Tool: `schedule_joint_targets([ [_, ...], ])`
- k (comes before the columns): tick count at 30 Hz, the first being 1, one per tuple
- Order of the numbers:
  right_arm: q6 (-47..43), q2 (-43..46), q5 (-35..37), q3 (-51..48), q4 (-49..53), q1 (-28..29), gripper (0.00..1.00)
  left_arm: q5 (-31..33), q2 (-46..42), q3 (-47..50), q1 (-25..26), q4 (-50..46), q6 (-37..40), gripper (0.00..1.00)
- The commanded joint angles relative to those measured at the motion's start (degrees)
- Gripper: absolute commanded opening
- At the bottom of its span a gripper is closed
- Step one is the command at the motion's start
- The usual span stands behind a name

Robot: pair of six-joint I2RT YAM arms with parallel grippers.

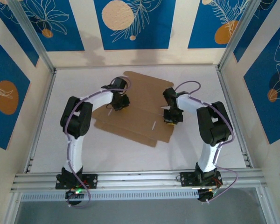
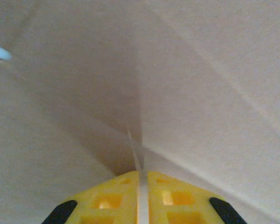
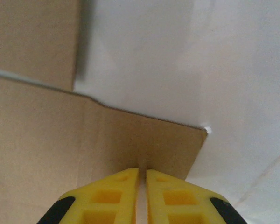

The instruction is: Fold the paper box

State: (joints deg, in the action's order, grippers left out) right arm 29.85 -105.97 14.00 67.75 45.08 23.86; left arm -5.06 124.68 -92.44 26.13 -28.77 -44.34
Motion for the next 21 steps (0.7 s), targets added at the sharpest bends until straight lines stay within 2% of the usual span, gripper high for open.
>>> schedule_joint_targets([
  [1,3.22,-2.96,-11.10,-0.65,-0.30,6.76,0.15,-6.29,6.45,-7.76,1.24,-5.01,4.17,0.14],
  [5,3.86,-2.91,-19.58,2.38,-4.27,11.54,0.18,-7.37,5.75,-11.16,1.65,-4.06,6.55,0.21],
  [9,1.47,2.81,-23.55,6.65,-4.91,10.56,0.22,-1.91,-3.84,-6.83,0.91,-0.53,10.17,0.42],
  [11,0.32,5.36,-25.73,8.46,-5.41,8.80,0.27,0.50,-9.69,-2.69,0.30,3.23,11.94,0.58],
  [13,-0.61,6.55,-25.40,10.82,-5.96,6.39,0.30,3.13,-15.09,0.92,-0.20,6.14,13.64,0.69],
  [15,-2.22,5.22,-21.93,14.13,-5.86,3.66,0.32,3.52,-20.37,5.29,-0.74,9.58,14.17,0.76],
  [19,-1.02,-2.11,-17.78,21.54,-4.34,-2.93,0.31,-0.93,-27.51,14.47,-3.12,12.33,6.40,0.80],
  [21,-1.53,-7.89,-15.95,27.65,-0.89,-5.19,0.19,-1.91,-30.22,20.68,-4.28,12.41,1.27,0.78],
])
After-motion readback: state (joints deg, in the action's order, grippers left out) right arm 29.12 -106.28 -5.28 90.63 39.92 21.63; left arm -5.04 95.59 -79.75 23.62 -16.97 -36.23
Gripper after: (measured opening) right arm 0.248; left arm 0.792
